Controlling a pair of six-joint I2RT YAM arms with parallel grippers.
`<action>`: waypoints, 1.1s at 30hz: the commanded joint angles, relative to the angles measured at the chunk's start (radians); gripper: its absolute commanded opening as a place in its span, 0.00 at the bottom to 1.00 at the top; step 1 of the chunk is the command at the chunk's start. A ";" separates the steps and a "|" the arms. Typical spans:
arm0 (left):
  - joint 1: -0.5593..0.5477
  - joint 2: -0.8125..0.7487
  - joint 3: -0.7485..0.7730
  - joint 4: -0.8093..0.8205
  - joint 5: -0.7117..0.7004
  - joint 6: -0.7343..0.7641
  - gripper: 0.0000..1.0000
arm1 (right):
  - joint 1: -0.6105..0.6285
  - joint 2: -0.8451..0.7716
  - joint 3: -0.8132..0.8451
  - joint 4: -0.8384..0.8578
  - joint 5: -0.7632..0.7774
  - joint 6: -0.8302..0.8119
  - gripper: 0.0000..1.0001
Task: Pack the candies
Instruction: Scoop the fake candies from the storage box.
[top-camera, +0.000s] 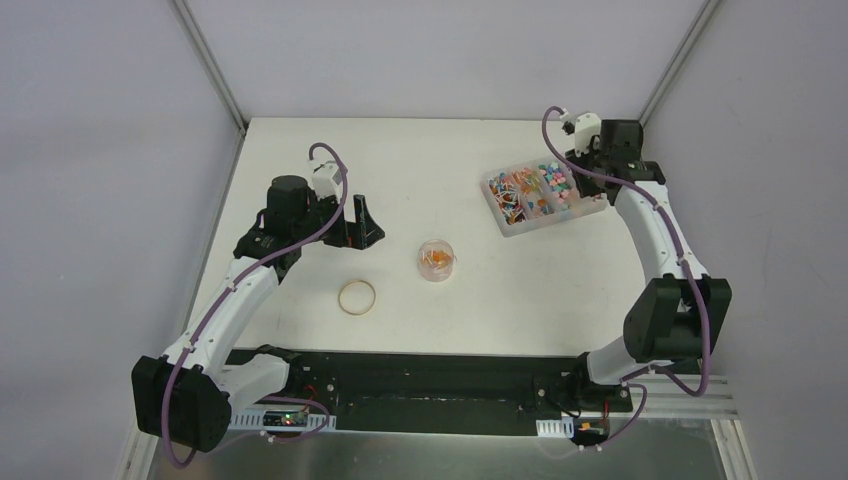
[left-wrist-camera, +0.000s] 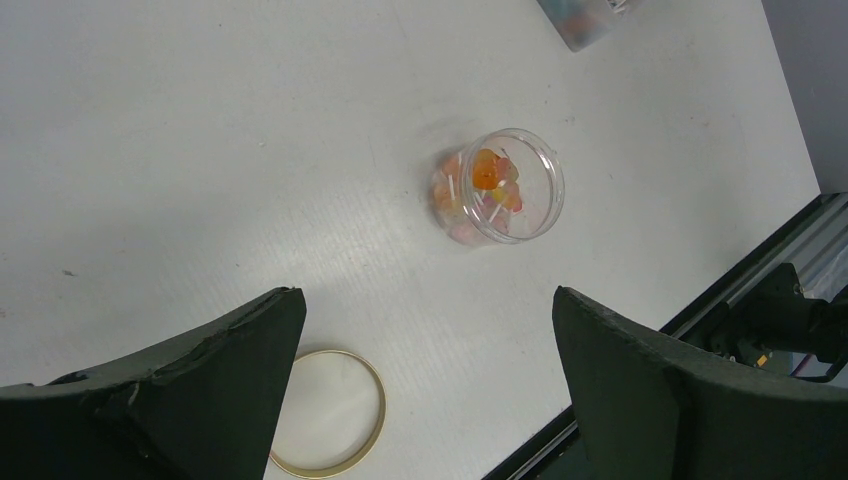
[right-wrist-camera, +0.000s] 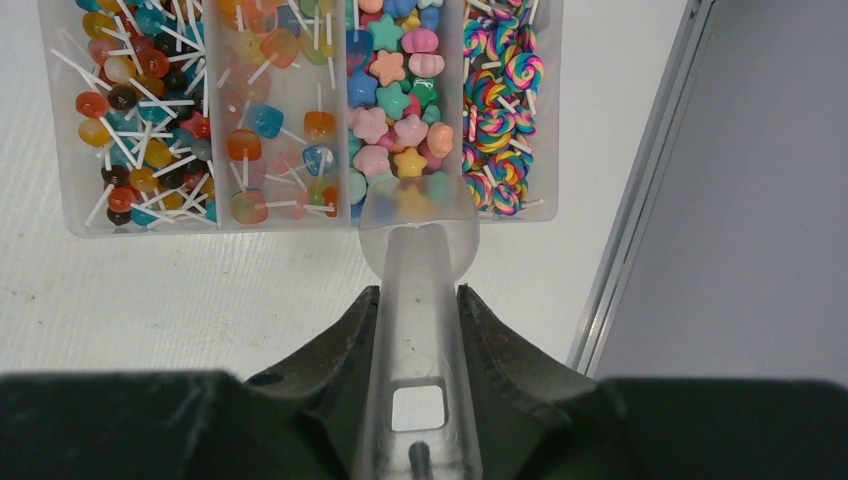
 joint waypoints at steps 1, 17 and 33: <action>0.007 -0.015 -0.006 0.021 0.006 0.015 0.99 | -0.006 0.020 -0.028 0.085 -0.041 -0.004 0.00; 0.007 -0.019 -0.007 0.021 0.007 0.015 0.99 | -0.024 0.007 -0.226 0.308 -0.096 0.039 0.00; 0.007 -0.022 -0.010 0.021 0.010 0.013 0.99 | -0.118 -0.119 -0.496 0.588 -0.190 0.133 0.00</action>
